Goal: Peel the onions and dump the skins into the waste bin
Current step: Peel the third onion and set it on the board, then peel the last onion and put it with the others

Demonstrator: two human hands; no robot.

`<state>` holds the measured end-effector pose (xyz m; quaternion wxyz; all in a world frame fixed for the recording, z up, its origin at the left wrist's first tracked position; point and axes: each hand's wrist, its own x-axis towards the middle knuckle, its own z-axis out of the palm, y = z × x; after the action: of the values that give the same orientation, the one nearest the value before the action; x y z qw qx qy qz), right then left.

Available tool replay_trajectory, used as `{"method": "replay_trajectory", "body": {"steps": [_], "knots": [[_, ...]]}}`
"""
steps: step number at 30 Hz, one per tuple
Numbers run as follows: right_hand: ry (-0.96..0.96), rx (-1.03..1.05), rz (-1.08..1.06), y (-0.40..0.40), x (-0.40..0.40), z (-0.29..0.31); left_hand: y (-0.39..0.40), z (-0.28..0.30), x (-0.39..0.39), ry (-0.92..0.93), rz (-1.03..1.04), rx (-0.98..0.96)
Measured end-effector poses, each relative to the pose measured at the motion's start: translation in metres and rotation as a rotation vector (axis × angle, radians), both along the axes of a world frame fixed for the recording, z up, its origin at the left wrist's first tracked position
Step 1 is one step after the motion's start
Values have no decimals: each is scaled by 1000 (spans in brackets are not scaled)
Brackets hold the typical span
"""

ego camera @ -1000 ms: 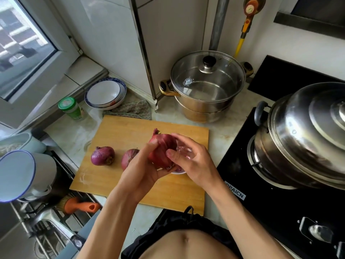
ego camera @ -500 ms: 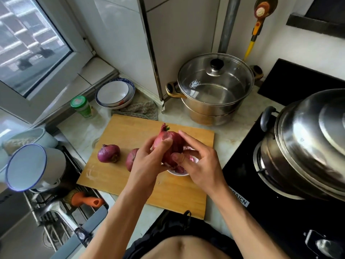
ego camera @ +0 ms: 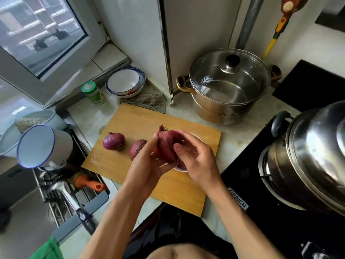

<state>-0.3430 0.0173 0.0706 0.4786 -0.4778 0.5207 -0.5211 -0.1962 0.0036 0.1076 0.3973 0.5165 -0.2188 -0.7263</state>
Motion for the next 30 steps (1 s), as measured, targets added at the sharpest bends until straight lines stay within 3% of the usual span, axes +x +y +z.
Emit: {"method": "replay_trajectory", "body": {"steps": [3,6,11,22,30], "knots": [[-16,15,5,2,-1,-2,0,1,11,-13,-118,-67],[89,69,35,-3,0,-1,-4,3,16,-99,-89,-72],[288,163,23,-17,-2,-2,-46,6,53,-458,-30,-149],[491,264,37,-26,39,-4,-145,-34,86,-1160,-590,-430],[498,337,-58,-27,74,-8,-165,-64,104,-1242,-782,-571]]}}
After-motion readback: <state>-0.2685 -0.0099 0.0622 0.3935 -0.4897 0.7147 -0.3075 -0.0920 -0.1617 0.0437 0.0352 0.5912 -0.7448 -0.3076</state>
